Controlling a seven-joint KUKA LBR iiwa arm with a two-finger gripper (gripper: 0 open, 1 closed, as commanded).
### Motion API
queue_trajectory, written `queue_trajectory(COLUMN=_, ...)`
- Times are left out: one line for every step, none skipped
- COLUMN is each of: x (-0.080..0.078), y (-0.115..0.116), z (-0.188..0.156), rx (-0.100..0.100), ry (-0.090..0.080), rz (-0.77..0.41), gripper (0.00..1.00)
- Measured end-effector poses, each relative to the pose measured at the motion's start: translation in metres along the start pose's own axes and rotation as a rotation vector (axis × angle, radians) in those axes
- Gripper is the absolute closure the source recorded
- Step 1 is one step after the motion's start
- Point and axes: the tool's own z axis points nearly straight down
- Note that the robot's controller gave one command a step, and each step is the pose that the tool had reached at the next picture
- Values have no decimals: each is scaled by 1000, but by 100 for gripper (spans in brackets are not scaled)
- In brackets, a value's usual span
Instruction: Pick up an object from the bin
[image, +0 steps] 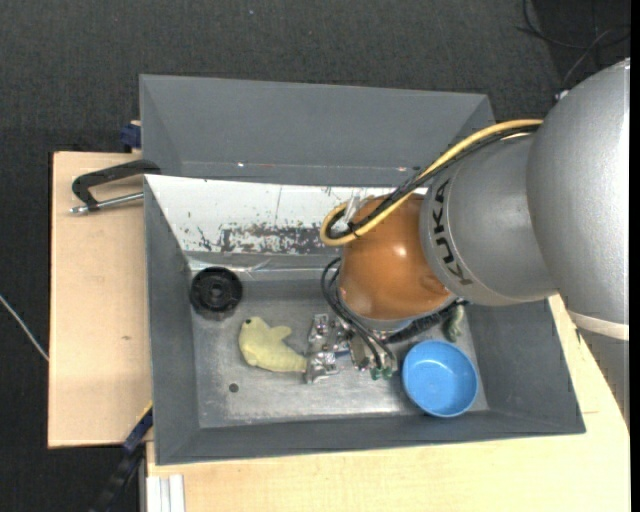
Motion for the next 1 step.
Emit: queue_trajectory(x=0, y=-13, z=-174, rx=2, ry=-10, rz=-156, gripper=100)
